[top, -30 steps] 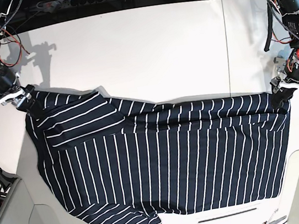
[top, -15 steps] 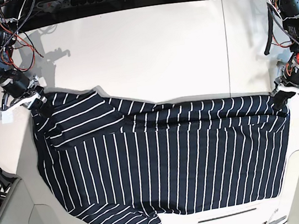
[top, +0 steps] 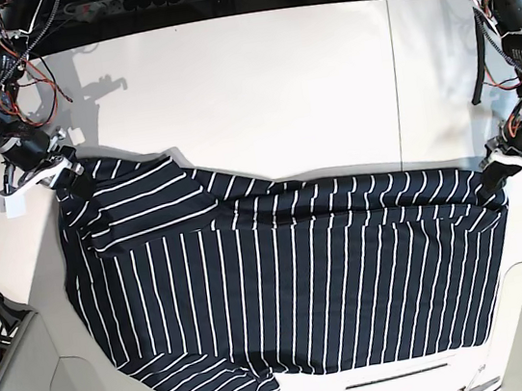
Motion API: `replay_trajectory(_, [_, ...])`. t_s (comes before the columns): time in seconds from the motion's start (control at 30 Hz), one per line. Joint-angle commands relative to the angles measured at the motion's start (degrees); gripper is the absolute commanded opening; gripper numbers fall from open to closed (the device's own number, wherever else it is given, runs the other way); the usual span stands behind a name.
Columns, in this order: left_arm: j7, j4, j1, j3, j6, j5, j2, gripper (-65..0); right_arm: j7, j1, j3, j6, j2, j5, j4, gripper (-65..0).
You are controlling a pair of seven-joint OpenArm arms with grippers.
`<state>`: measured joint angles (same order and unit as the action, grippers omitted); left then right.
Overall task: Fold the T-shirt properly
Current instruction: 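Regrasp the shirt edges with both grippers and lift, then lay the shirt edge down and open both grippers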
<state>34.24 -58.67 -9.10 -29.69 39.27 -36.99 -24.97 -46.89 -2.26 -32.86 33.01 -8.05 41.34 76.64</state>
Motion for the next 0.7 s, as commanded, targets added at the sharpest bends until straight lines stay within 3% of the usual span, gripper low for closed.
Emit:
replay_trajectory(0.0, [-0.46, -2.1, -0.04, -0.24, 0.73, -1.2, -1.29, -65.0, -0.13, 0.48, -0.17, 0.46, -0.96, 1.07, 1.79, -65.0])
replay_trajectory(0.33, [-0.09, -13.14, 10.8, -1.53, 0.73, -1.92, -1.4, -65.0, -5.92, 0.44, -0.17, 0.44, -5.99, 2.29, 3.93, -65.0])
replay_trajectory(0.47, [1.01, -15.23, 15.39, -4.68, 0.73, -5.64, -1.18, -65.0, -6.82, -1.64, -0.17, 0.46, -7.74, 6.54, 4.52, -65.0])
replay_trajectory(0.67, [2.69, -17.44, 21.81, -9.6, 0.73, -9.66, 0.55, -65.0, -6.95, -6.88, -0.22, 0.68, -8.44, 8.28, 6.8, -65.0])
